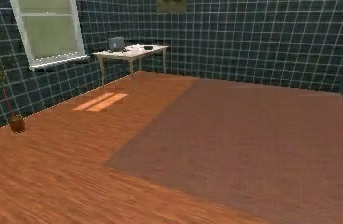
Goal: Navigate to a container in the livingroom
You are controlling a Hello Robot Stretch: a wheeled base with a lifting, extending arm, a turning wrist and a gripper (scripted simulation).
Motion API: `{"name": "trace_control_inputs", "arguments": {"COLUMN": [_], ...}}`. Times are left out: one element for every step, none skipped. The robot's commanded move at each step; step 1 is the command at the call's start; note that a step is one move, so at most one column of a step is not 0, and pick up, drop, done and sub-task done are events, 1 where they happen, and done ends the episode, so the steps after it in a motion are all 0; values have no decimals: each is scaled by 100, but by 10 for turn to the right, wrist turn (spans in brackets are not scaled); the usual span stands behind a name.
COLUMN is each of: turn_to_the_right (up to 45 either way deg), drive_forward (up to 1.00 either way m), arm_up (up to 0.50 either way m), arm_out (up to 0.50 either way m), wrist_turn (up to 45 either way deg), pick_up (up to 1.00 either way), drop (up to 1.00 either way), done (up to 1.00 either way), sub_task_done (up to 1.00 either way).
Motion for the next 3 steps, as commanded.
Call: {"name": "trace_control_inputs", "arguments": {"turn_to_the_right": [0,0,0], "drive_forward": [100,100,100], "arm_up": [0,0,0], "arm_out": [0,0,0], "wrist_turn": [0,0,0], "pick_up": [0,0,0], "drop": [0,0,0], "done": [0,0,0], "sub_task_done": [0,0,0]}}
